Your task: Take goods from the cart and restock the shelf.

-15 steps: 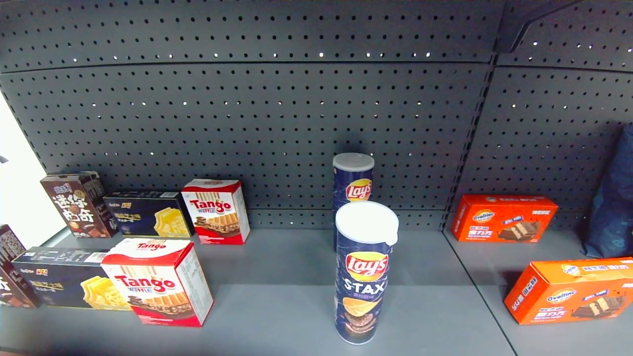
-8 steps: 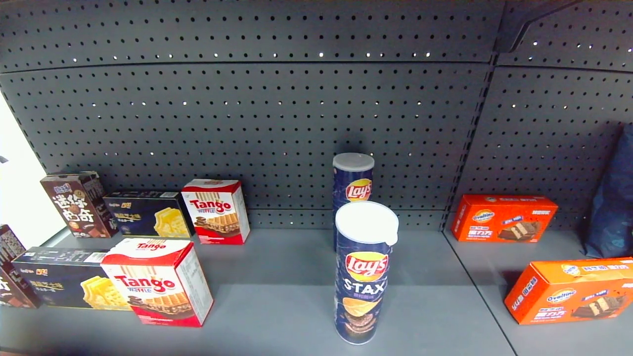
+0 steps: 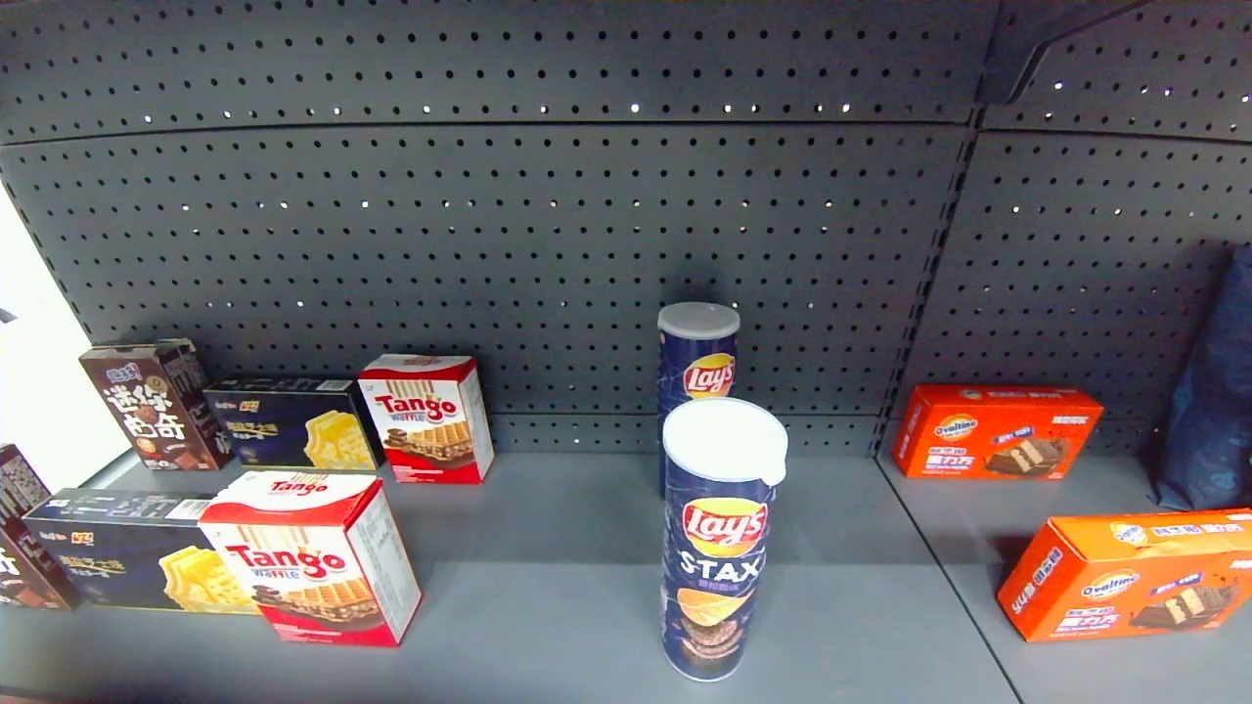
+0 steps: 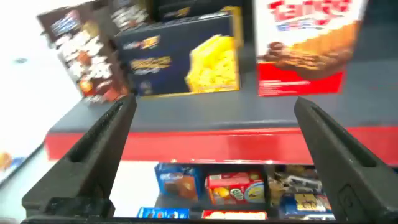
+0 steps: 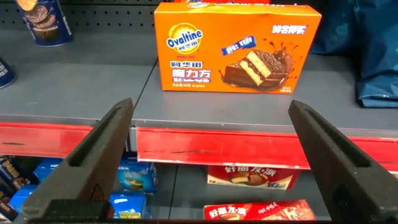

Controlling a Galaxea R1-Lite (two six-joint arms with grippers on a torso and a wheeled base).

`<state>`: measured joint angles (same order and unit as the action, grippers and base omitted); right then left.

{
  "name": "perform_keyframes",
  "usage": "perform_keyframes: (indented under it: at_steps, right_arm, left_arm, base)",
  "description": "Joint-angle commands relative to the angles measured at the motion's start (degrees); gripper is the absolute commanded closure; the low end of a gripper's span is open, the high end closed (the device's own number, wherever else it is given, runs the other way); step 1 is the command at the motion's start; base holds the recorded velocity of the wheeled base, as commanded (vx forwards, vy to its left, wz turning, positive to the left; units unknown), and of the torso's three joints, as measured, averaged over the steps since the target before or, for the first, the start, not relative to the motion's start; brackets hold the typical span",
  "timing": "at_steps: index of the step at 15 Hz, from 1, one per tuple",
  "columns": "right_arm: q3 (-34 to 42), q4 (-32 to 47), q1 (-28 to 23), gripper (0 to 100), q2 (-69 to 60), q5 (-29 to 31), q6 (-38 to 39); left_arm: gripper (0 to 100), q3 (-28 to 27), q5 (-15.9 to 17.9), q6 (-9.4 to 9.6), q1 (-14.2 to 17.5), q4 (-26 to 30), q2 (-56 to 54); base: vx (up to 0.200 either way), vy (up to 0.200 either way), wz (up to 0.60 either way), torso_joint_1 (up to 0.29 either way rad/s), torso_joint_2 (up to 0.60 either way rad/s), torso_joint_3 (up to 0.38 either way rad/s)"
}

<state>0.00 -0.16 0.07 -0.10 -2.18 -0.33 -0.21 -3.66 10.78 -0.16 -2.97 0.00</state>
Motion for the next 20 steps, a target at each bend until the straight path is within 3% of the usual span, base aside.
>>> perform_keyframes:
  at_steps: [1, 2, 3, 4, 5, 6, 8, 9, 11, 12, 14, 15, 16, 17, 18, 19, 20]
  right_arm:
    - [0.0, 0.0, 0.0, 0, 0.1, 0.0, 0.0]
    - [0.0, 0.0, 0.0, 0, 0.1, 0.0, 0.0]
    - [0.0, 0.0, 0.0, 0, 0.1, 0.0, 0.0]
    - [0.0, 0.0, 0.0, 0, 0.1, 0.0, 0.0]
    - [0.0, 0.0, 0.0, 0, 0.1, 0.0, 0.0]
    - [0.0, 0.0, 0.0, 0, 0.1, 0.0, 0.0]
    - [0.0, 0.0, 0.0, 0, 0.1, 0.0, 0.0]
    - [0.0, 0.1, 0.0, 0, 0.1, 0.0, 0.0]
    - [0.0, 0.0, 0.0, 0, 0.1, 0.0, 0.0]
    - [0.0, 0.0, 0.0, 0, 0.1, 0.0, 0.0]
    - [0.0, 0.0, 0.0, 0, 0.1, 0.0, 0.0]
    - [0.0, 0.0, 0.0, 0, 0.1, 0.0, 0.0]
    - [0.0, 0.0, 0.0, 0, 0.1, 0.0, 0.0]
    - [0.0, 0.0, 0.0, 0, 0.1, 0.0, 0.0]
    - [0.0, 0.0, 0.0, 0, 0.1, 0.0, 0.0]
    - [0.0, 0.0, 0.0, 0, 0.1, 0.0, 0.0]
    - [0.0, 0.0, 0.0, 0, 0.1, 0.0, 0.0]
  left_arm:
    - [0, -0.3, 14.6, -2.78, 0.0, 1.0, 0.0]
    - [0, -1.1, 15.9, -4.18, 0.0, 3.1, 0.0]
    - [0, -1.6, 15.3, -4.18, 0.1, 4.3, 0.0]
    - [0, -1.6, 11.5, -3.92, 0.1, 4.2, 0.0]
    - [0, -1.4, 5.9, -3.22, 0.1, 3.9, 0.0]
    - [0, -1.1, 5.1, -0.76, 0.1, 3.0, 0.0]
    - [0, -0.1, 4.9, -0.32, 0.1, 0.2, 0.0]
    - [0, 0.2, 6.8, -0.05, 0.1, -0.5, 0.0]
    - [0, 0.2, 16.2, 0.56, 0.0, 0.0, 0.0]
    - [0, 0.2, 17.8, 0.47, 0.0, 0.7, 0.0]
    - [0, 0.2, 13.2, -1.72, 0.1, 2.9, 0.0]
    - [0, 0.2, 8.3, -2.43, 0.2, 2.6, 0.0]
    - [0, 0.2, 7.3, -2.87, 0.1, 2.6, 0.0]
    - [0, 0.1, 8.8, -3.04, 0.0, 2.9, 0.0]
    - [0, 0.1, 11.0, -4.36, 0.0, 3.1, 0.0]
    - [0, 0.1, 11.5, -6.47, 0.0, 3.1, 0.0]
    - [0, 0.1, 11.3, -7.17, 0.0, 3.1, 0.0]
  base:
    - [0.000, 0.000, 0.00, 0.000, 0.00, 0.000]
    - [0.000, 0.000, 0.00, 0.000, 0.00, 0.000]
    - [0.000, 0.000, 0.00, 0.000, 0.00, 0.000]
    - [0.000, 0.000, 0.00, 0.000, 0.00, 0.000]
    - [0.000, 0.000, 0.00, 0.000, 0.00, 0.000]
    - [0.000, 0.000, 0.00, 0.000, 0.00, 0.000]
    - [0.000, 0.000, 0.00, 0.000, 0.00, 0.000]
    - [0.000, 0.000, 0.00, 0.000, 0.00, 0.000]
    - [0.000, 0.000, 0.00, 0.000, 0.00, 0.000]
    - [0.000, 0.000, 0.00, 0.000, 0.00, 0.000]
    - [0.000, 0.000, 0.00, 0.000, 0.00, 0.000]
    - [0.000, 0.000, 0.00, 0.000, 0.00, 0.000]
    - [0.000, 0.000, 0.00, 0.000, 0.00, 0.000]
    - [0.000, 0.000, 0.00, 0.000, 0.00, 0.000]
    - [0.000, 0.000, 0.00, 0.000, 0.00, 0.000]
    - [0.000, 0.000, 0.00, 0.000, 0.00, 0.000]
    - [0.000, 0.000, 0.00, 0.000, 0.00, 0.000]
